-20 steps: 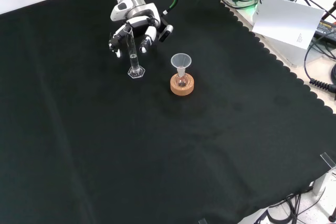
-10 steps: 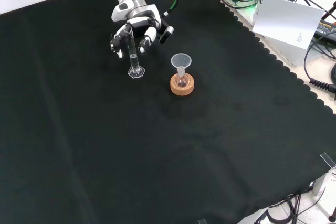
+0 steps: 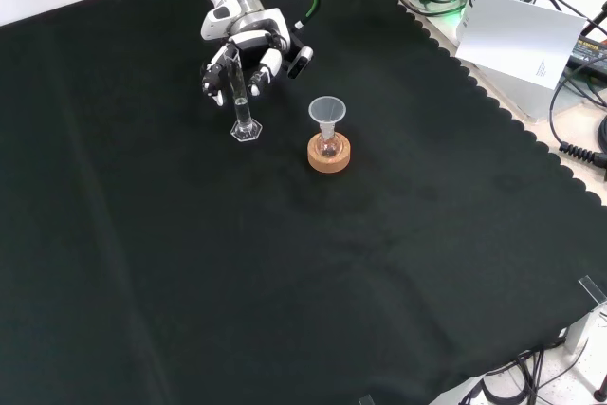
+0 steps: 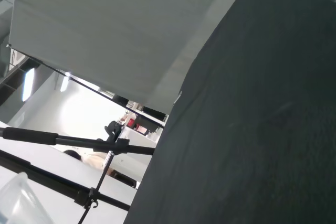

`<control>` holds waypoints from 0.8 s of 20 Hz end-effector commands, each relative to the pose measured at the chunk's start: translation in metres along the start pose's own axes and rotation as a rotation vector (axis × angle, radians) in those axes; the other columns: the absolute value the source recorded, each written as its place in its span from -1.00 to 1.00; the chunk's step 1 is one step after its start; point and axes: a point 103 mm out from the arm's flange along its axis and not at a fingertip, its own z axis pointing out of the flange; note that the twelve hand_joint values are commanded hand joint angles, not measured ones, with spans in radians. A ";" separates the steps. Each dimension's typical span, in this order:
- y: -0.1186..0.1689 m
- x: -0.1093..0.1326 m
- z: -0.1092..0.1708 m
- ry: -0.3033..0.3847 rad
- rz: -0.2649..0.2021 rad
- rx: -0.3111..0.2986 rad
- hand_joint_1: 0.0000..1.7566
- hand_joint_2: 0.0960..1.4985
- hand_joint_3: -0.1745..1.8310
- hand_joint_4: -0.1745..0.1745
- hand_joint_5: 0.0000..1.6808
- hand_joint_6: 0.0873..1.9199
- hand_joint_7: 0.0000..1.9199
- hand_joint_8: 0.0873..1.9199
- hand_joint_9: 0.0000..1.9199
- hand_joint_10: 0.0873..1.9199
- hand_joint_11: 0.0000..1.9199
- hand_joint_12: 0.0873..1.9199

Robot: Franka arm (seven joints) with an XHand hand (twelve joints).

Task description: Pick up the graduated cylinder.

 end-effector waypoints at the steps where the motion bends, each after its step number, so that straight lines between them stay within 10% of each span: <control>1: 0.000 0.000 0.002 0.014 -0.004 0.003 0.25 0.36 -1.00 -0.15 -0.25 -0.90 -0.48 -0.47 -0.16 -0.61 -0.40 0.19; 16: 0.002 -0.004 0.003 0.029 -0.005 -0.009 0.26 0.37 -1.00 -0.15 -0.30 -0.72 -0.46 -0.47 -0.13 -0.67 -0.37 0.16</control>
